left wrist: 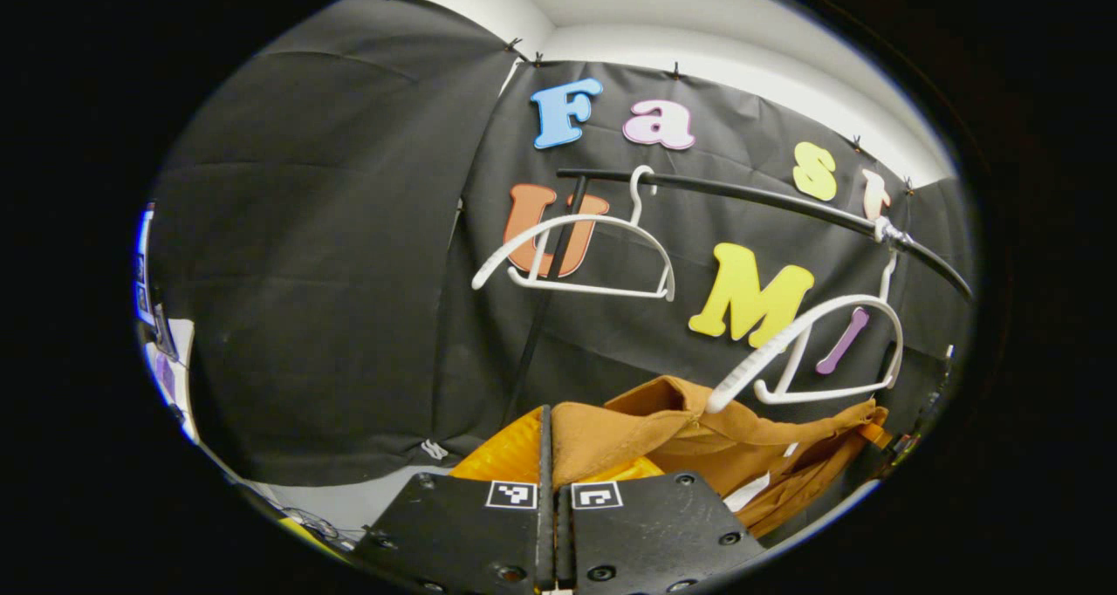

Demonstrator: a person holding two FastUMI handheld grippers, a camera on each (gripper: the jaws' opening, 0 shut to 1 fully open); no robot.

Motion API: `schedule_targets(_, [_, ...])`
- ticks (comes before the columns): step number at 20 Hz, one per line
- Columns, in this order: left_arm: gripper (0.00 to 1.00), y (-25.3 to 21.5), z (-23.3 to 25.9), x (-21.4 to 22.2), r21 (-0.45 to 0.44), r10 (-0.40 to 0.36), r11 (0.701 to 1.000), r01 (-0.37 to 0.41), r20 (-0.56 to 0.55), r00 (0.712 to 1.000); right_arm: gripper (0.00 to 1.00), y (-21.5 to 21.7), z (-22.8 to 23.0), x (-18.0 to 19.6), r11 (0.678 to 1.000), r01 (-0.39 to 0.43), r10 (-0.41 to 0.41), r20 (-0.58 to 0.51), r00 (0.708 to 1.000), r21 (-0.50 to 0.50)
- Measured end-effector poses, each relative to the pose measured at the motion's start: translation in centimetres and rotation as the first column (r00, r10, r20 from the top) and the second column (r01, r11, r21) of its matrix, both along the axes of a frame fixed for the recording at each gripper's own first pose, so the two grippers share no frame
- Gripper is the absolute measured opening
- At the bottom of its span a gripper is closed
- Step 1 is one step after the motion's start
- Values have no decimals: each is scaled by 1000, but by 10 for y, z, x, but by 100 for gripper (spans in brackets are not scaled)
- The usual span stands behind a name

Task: Grasp the clothes on the hanger with both hands and then place them into the laundry hamper below.

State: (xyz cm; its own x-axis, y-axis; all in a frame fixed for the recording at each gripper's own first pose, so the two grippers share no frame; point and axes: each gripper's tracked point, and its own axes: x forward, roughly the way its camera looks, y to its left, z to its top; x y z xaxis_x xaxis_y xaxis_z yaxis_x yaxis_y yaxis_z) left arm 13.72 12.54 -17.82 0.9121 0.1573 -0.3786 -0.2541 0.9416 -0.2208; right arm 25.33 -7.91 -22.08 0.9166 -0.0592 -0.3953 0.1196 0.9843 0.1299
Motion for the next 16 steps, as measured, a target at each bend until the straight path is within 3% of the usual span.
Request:
schedule_targets(2, [5, -6, -2, -9, 8, -12, 1000, 12, -7, 1000, 5, -3, -5, -7, 1000, 6, -6, -12, 1000, -11])
schedule_targets(4, [1, -8, -1, -17, 37, -25, 999, 25, -7, 1000, 5, 0, -9, -15, 1000, 0, 0, -20, 1000, -12])
schedule_targets(6, [5, -7, 1, -21, 59, -37, 998, 37, -1, 999, 5, 4, -8, -25, 1000, -25, 25, -9, 1000, -4])
schedule_targets(7, [1, -7, 3, -22, 62, -44, 997, 44, 3, 999, 4, 3, -7, -28, 1000, -28, 28, -9, 1000, -7])
schedule_targets(11, [5, -8, 15, -34, 73, -67, 995, 65, 24, 997, 5, 6, 0, -45, 999, -26, 26, -2, 1000, -30])
schedule_targets(15, [5, -23, 25, -43, 92, -119, 989, 115, 43, 992, 5, 32, 6, -66, 997, -62, 62, -5, 998, -43])
schedule_targets(16, [1, -27, 26, -47, 97, -137, 986, 133, 44, 990, 5, 42, 7, -72, 996, -77, 77, -6, 997, -50])
